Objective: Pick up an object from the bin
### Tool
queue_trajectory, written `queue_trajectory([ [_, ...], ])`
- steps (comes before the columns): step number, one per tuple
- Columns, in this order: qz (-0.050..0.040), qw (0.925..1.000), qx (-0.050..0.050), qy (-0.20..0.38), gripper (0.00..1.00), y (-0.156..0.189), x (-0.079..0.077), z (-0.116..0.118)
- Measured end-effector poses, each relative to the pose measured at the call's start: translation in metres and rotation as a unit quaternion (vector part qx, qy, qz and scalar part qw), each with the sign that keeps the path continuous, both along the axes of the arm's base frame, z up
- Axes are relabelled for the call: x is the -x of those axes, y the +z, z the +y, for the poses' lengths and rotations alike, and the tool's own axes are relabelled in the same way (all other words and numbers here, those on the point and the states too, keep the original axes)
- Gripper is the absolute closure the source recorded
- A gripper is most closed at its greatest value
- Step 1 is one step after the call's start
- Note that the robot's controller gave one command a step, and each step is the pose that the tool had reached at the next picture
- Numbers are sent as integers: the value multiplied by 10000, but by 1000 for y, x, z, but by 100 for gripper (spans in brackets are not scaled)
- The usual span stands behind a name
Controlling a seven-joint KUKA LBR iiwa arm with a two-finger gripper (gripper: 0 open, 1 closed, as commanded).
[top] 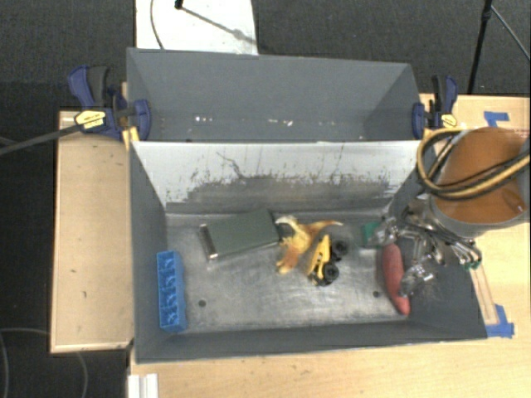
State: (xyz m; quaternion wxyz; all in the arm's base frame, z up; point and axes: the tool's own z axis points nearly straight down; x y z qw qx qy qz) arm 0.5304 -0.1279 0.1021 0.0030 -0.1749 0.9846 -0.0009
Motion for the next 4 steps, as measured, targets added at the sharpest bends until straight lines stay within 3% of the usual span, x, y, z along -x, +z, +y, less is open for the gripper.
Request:
queue_trajectory([
  [1, 15, 9921, -3, 1256, 0, 10, -5, 6],
  [2, 4, 9725, 10, 2328, 0, 12, -7, -5],
  [3, 12, 9723, -8, 2336, 0, -19, -12, -3],
  [4, -23, 9258, -46, 3779, 100, -29, -11, -12],
])
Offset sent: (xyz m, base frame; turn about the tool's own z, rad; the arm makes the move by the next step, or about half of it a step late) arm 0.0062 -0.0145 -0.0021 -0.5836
